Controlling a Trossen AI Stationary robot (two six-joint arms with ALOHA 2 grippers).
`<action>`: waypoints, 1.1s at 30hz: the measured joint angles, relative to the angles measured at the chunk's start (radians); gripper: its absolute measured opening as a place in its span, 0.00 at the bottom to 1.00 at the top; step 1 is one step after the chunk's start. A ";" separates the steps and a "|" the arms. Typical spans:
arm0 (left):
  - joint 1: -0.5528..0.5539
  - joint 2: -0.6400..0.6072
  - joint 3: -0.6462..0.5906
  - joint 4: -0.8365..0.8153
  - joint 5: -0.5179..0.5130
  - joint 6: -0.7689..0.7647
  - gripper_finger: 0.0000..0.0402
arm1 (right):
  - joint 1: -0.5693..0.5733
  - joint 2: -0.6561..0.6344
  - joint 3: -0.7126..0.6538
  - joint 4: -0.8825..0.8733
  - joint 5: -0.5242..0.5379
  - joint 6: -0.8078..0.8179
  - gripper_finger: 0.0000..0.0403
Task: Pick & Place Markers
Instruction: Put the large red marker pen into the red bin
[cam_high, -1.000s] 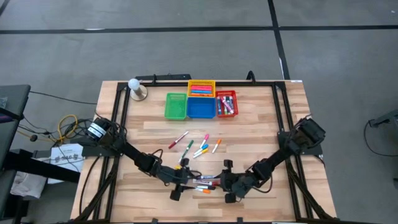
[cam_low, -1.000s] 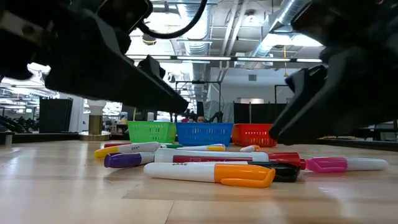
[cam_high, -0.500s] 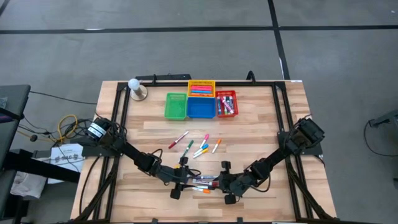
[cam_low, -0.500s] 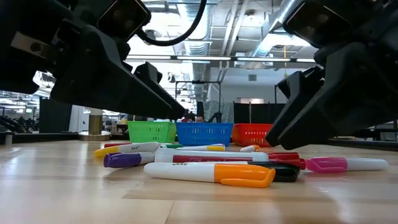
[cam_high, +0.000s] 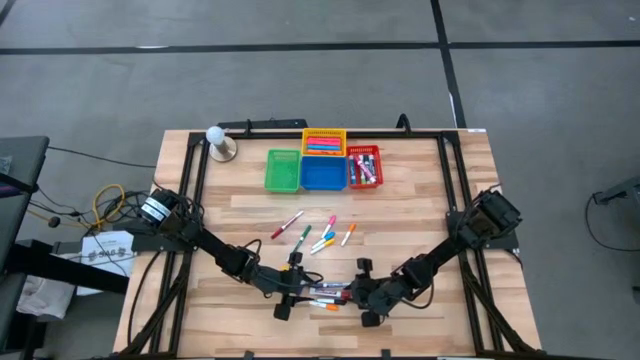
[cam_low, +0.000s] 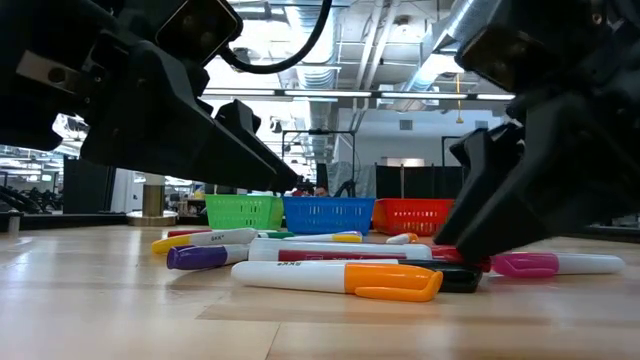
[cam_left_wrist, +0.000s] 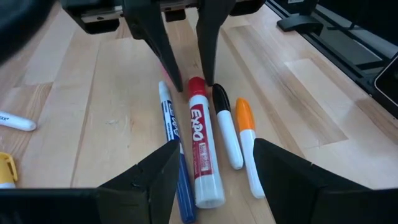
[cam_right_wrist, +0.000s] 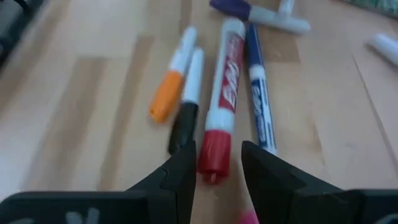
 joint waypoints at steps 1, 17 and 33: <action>0.000 0.000 0.000 0.000 0.000 0.000 0.51 | 0.000 0.000 0.000 -0.012 -0.007 0.001 0.29; 0.000 0.000 0.000 0.005 0.000 0.000 0.51 | -0.013 0.021 0.000 -0.006 -0.028 0.027 0.29; 0.000 0.000 0.000 0.008 0.000 0.000 0.51 | -0.013 0.023 0.000 0.013 -0.018 0.026 0.13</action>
